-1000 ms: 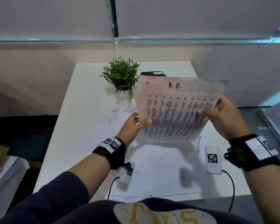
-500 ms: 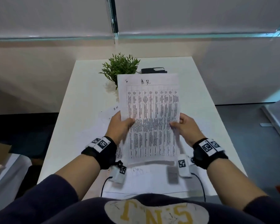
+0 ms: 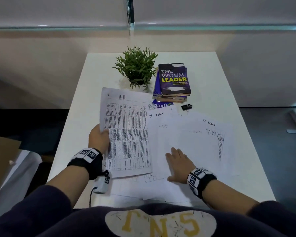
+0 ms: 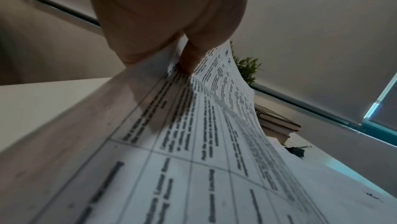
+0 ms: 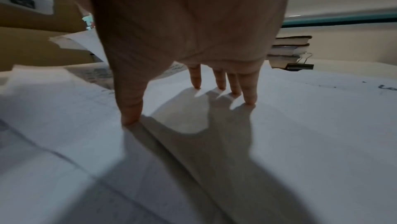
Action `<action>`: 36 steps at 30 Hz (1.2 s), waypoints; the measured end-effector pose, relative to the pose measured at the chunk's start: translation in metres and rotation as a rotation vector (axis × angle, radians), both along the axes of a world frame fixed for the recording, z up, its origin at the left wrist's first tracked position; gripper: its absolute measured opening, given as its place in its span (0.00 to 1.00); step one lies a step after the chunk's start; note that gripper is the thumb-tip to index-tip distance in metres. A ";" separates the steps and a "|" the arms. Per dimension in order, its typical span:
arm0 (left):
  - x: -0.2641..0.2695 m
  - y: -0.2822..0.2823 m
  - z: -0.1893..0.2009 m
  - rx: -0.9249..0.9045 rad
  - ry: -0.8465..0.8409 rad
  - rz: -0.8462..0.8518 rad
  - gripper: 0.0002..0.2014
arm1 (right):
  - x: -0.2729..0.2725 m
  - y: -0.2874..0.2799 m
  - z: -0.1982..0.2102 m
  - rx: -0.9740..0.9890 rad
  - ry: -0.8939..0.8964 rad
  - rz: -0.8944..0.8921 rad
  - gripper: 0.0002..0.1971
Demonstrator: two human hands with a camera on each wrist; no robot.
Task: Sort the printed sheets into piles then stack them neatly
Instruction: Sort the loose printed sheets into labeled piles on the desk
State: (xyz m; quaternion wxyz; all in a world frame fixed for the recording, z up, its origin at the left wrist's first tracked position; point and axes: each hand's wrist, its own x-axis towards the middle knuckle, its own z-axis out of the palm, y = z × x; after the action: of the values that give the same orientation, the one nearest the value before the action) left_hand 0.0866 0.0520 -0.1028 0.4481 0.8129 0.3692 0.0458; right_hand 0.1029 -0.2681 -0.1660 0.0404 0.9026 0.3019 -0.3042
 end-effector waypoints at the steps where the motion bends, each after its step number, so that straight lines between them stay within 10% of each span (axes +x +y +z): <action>1: -0.002 0.003 -0.003 0.010 0.008 -0.001 0.13 | -0.002 0.000 -0.001 -0.003 -0.021 0.023 0.45; 10: -0.006 0.007 -0.007 -0.069 -0.037 0.066 0.14 | -0.012 -0.002 -0.001 0.146 -0.153 0.011 0.17; 22: -0.009 0.016 -0.011 -0.061 -0.057 0.114 0.11 | 0.051 -0.031 0.091 0.487 -0.269 -0.531 0.25; 29: -0.018 0.021 -0.010 -0.067 -0.035 0.147 0.14 | 0.083 -0.038 0.146 0.870 -0.167 -0.757 0.04; 36: -0.029 0.029 -0.006 -0.018 0.012 0.158 0.14 | 0.081 -0.028 0.093 0.751 0.156 -0.918 0.14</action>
State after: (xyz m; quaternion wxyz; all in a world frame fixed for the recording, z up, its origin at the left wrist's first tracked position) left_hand 0.0579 0.0814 -0.1087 0.4482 0.7773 0.4354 0.0727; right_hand 0.1842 -0.2957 -0.0734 -0.4391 0.8684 -0.0300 -0.2283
